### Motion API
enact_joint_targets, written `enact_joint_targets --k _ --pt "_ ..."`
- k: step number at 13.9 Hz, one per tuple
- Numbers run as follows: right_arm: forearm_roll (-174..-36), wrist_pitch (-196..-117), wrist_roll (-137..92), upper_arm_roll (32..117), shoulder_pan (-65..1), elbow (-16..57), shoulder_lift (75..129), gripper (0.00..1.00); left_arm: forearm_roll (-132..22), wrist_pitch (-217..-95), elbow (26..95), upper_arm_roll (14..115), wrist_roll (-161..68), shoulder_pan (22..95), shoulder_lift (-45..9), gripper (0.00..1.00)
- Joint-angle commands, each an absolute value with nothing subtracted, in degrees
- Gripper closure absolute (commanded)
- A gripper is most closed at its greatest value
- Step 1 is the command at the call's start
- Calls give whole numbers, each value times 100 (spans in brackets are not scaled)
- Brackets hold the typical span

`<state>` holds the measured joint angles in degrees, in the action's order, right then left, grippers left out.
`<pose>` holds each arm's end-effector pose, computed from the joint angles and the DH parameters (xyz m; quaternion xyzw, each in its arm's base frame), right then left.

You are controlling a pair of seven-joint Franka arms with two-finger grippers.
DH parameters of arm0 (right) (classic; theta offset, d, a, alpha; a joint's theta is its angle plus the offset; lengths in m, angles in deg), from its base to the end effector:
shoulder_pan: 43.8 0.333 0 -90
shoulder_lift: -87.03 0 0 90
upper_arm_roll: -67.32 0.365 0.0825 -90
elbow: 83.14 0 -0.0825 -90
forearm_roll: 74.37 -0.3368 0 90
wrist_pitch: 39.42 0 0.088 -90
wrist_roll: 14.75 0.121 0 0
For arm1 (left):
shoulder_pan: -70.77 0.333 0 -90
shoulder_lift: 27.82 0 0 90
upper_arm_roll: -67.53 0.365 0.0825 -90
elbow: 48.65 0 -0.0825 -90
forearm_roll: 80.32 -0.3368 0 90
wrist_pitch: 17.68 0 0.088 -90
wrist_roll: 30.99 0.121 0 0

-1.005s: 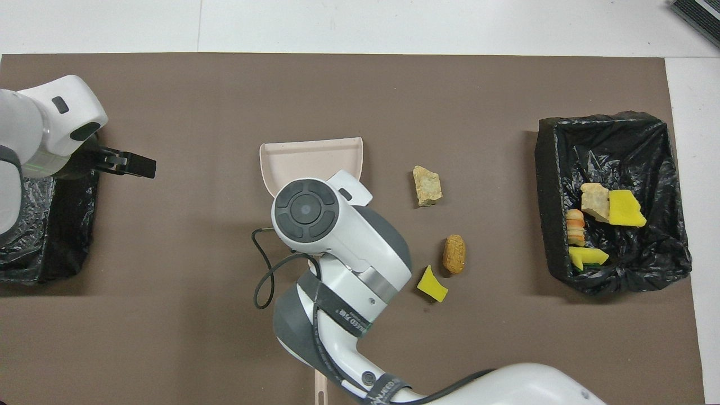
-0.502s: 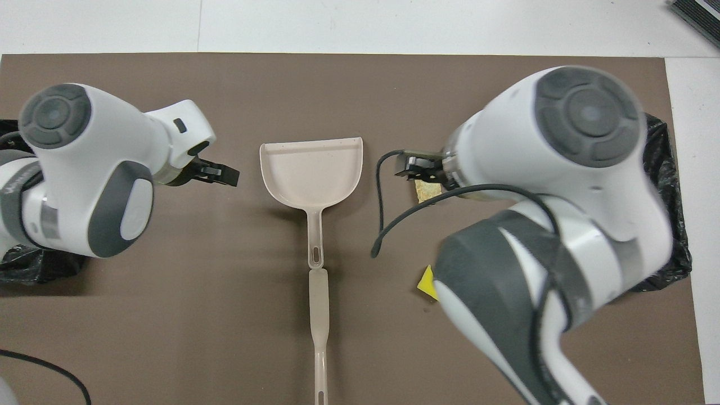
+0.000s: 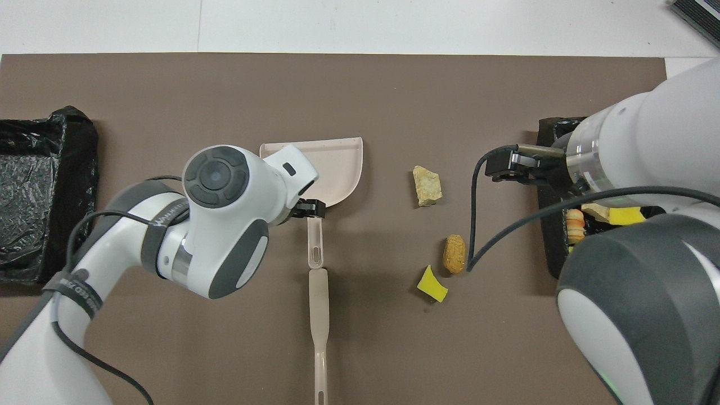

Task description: Sweep and dump trash in bin

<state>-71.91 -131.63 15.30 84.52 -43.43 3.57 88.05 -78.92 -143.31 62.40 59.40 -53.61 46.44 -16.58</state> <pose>0.4970 0.1502 0.6790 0.9931 -0.1087 0.0437 0.0013 0.4876 -0.3058 0.4502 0.9963 -0.0772 0.0156 0.0351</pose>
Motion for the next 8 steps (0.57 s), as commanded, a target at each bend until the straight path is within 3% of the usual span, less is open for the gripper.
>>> enact_joint_targets --k 1,3,6,7,8 --pt "-7252 -12672 1329 8428 -4476 134 8694 0 -7980 -14670 6639 6050 -5805 4301 -1728 2" --pt "-7235 -12529 847 8375 -4582 27 8711 0 -7980 -14766 6771 6041 -5990 4134 -1719 9" --pt "-7296 -12546 634 8296 -4591 27 8720 0 -7980 -14828 6842 6041 -6070 4115 -1736 29" --pt "-7313 -12564 625 8296 -4591 35 8720 0 -7980 -14837 6842 6041 -6079 4115 -1736 39" --pt "-7331 -12547 582 8296 -4591 44 8712 0 -7980 -14828 6851 6041 -6079 4115 -1736 60"
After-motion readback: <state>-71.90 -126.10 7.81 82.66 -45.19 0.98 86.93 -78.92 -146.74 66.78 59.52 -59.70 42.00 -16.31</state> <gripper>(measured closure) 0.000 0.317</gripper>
